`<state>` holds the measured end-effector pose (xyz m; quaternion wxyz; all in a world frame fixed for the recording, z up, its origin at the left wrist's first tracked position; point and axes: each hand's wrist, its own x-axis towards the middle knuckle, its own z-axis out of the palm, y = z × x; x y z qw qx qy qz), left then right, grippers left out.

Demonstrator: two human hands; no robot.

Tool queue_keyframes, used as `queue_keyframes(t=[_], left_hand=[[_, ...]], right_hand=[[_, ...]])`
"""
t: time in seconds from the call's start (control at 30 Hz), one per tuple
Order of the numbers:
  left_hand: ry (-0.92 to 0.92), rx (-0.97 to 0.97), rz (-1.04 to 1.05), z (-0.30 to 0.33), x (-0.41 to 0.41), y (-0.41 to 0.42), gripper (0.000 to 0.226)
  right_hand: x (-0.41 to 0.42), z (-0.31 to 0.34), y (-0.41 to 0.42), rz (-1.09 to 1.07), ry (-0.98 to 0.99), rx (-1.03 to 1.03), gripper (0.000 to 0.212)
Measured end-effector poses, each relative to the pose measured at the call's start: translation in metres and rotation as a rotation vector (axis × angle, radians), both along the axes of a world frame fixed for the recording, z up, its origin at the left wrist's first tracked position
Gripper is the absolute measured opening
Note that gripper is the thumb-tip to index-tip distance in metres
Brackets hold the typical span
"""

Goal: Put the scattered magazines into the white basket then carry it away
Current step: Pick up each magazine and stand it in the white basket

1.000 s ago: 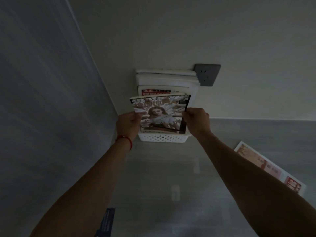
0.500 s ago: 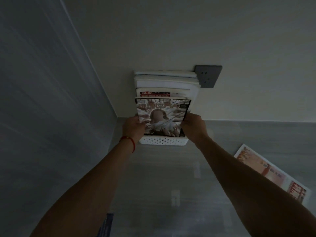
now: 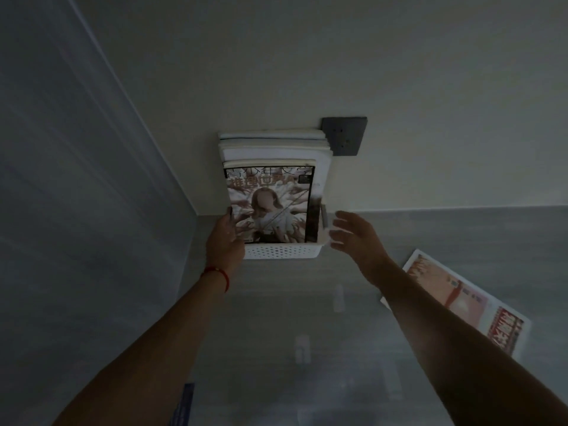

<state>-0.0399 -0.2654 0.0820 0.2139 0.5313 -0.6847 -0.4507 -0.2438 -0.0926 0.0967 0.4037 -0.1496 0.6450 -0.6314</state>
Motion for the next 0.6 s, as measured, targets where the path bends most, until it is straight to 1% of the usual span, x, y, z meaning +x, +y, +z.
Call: queue_keyframes(t=[0.07, 0.1, 0.13, 0.17, 0.23, 0.27, 0.3, 0.33, 0.4, 0.43, 0.5, 0.6], left_hand=[[-0.055, -0.151, 0.028, 0.002, 0.006, 0.034, 0.058], [-0.064, -0.209, -0.018, 0.0, 0.007, 0.051, 0.059], [-0.068, -0.257, -0.102, -0.004, 0.007, 0.069, 0.06], [-0.079, -0.293, -0.202, -0.01, 0.006, 0.086, 0.062], [-0.149, -0.295, -0.392, -0.02, 0.0, 0.118, 0.064], [-0.195, -0.287, -0.483, -0.025, -0.004, 0.134, 0.065], [-0.247, -0.29, -0.58, -0.03, -0.01, 0.149, 0.066], [-0.302, -0.306, -0.678, -0.036, -0.017, 0.165, 0.067], [-0.401, -0.325, -0.825, -0.047, -0.033, 0.194, 0.068], [-0.45, -0.316, -0.866, -0.052, -0.041, 0.206, 0.069], [-0.519, -0.312, -0.917, -0.059, -0.056, 0.229, 0.069], [-0.492, -0.34, -0.957, -0.064, -0.071, 0.256, 0.067]], right_hand=[[-0.012, -0.02, 0.039, -0.016, 0.274, 0.188, 0.042], [-0.019, -0.03, 0.063, -0.006, 0.398, 0.296, 0.042], [-0.026, -0.039, 0.09, -0.003, 0.476, 0.402, 0.042], [-0.036, -0.048, 0.116, 0.01, 0.518, 0.494, 0.044], [-0.06, -0.062, 0.164, 0.098, 0.654, 0.725, 0.05], [-0.071, -0.067, 0.185, 0.148, 0.708, 0.853, 0.057], [-0.08, -0.071, 0.204, 0.186, 0.722, 0.969, 0.068], [-0.085, -0.074, 0.221, 0.215, 0.683, 1.064, 0.081], [-0.085, -0.079, 0.247, 0.242, 0.52, 1.148, 0.111], [-0.081, -0.082, 0.255, 0.28, 0.482, 1.158, 0.119], [-0.068, -0.09, 0.267, 0.387, 0.574, 1.182, 0.123], [-0.056, -0.098, 0.275, 0.499, 0.726, 1.148, 0.116]])
